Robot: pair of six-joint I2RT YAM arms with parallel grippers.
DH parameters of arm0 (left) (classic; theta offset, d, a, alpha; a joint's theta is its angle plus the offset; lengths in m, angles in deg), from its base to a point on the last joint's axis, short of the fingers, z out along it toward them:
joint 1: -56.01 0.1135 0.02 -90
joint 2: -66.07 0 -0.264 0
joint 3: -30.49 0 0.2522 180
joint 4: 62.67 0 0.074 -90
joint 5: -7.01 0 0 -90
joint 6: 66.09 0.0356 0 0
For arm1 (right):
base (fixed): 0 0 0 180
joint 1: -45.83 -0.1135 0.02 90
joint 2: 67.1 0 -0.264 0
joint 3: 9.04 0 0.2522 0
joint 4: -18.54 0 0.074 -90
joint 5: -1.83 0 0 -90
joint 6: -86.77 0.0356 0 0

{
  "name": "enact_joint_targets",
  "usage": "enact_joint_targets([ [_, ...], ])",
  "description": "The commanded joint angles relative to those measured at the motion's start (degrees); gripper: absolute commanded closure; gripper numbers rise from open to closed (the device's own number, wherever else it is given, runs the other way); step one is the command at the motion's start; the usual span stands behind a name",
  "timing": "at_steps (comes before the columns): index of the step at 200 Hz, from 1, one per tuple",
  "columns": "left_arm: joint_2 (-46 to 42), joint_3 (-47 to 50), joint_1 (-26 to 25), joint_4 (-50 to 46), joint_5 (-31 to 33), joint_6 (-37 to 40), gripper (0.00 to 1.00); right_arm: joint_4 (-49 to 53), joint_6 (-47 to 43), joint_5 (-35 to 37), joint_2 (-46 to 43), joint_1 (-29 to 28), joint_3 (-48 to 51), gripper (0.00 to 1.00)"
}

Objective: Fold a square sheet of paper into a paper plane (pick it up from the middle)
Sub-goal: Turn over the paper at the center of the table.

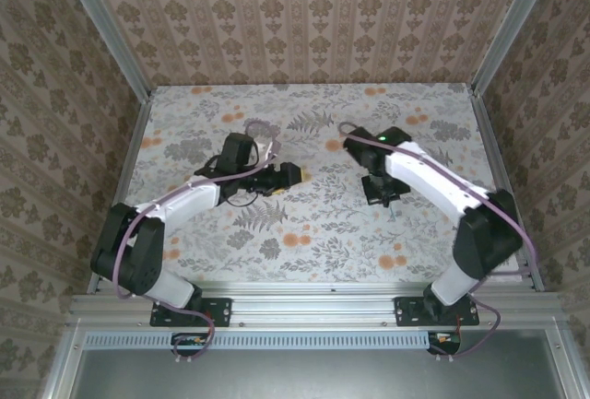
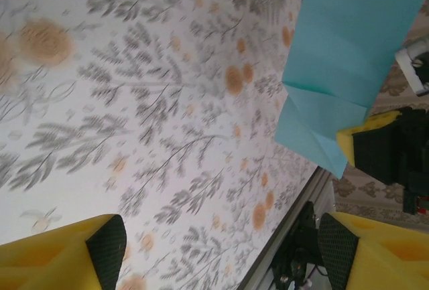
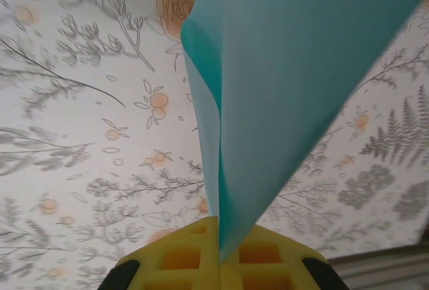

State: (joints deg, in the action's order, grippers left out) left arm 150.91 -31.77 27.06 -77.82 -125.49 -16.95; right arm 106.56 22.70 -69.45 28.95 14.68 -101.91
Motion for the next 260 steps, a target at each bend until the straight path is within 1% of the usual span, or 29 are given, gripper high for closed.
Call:
enact_joint_targets([
  [1,-2.40,3.41,0.98,-1.87,-1.79,1.62,0.21,6.99,2.63,5.88,7.35,-2.90,-2.81,0.91],
  [19,-3.27,5.33,1.61,-2.25,-3.59,1.42,0.21,6.12,3.16,5.00,12.43,-5.34,-5.67,0.90],
  [53,-7.44,8.16,2.47,-4.54,-2.95,2.19,0.21,4.71,2.85,1.36,21.80,-9.17,-12.00,0.87],
  [59,-8.27,8.59,2.41,-4.88,-3.05,2.32,0.21,4.08,2.85,0.28,23.25,-9.88,-13.07,0.85],
  [71,-9.60,9.33,2.44,-6.08,-3.09,2.76,0.21,2.54,2.69,-2.14,24.90,-10.74,-14.41,0.84],
  [73,-9.80,9.41,3.67,-6.19,-3.04,2.77,0.21,2.14,2.58,-2.76,25.20,-10.94,-14.60,0.84],
  [78,-10.30,9.66,4.36,-6.77,-3.04,2.91,0.21,1.02,2.39,-4.24,25.73,-11.32,-15.03,0.83],
  [114,-12.97,10.62,5.47,-9.45,-2.98,3.60,0.21,-6.70,2.03,-11.56,26.76,-12.59,-15.69,0.78],
  [124,-13.36,10.84,5.61,-9.81,-2.94,3.68,0.21,-9.31,1.94,-13.99,26.15,-12.56,-14.97,0.76],
  [141,-13.14,11.05,5.91,-9.51,-3.78,3.38,0.20,-15.13,1.70,-21.42,24.24,-11.64,-12.48,0.69],
  [157,-12.68,10.81,6.08,-9.68,-4.22,3.16,0.20,-19.27,2.13,-24.27,21.21,-10.87,-9.93,0.63],
  [183,-12.09,9.40,5.80,-10.13,-3.92,2.98,0.21,-27.45,2.62,-32.12,14.65,-8.08,-3.46,0.60],
  [199,-11.76,8.13,4.93,-10.37,-2.23,2.73,0.21,-31.75,3.20,-35.94,9.81,-5.65,1.60,0.60],
  [215,-10.49,5.56,3.13,-10.63,0.31,2.57,0.23,-34.25,3.09,-37.81,4.57,-2.99,6.78,0.59],
  [222,-9.42,4.08,0.55,-10.86,1.50,2.63,0.23,-35.38,2.90,-38.84,2.43,-1.72,8.86,0.58],
  [251,-3.51,-2.30,-4.98,-11.10,5.24,2.57,0.29,-37.91,1.77,-41.03,-3.80,4.15,16.97,0.57],
  [254,-2.79,-2.96,-5.46,-11.08,6.93,2.54,0.30,-38.17,1.73,-41.16,-4.37,4.76,17.76,0.56],
  [260,-1.46,-4.27,-6.30,-10.94,7.83,2.55,0.31,-38.51,1.47,-41.51,-5.29,5.86,19.09,0.56],
])
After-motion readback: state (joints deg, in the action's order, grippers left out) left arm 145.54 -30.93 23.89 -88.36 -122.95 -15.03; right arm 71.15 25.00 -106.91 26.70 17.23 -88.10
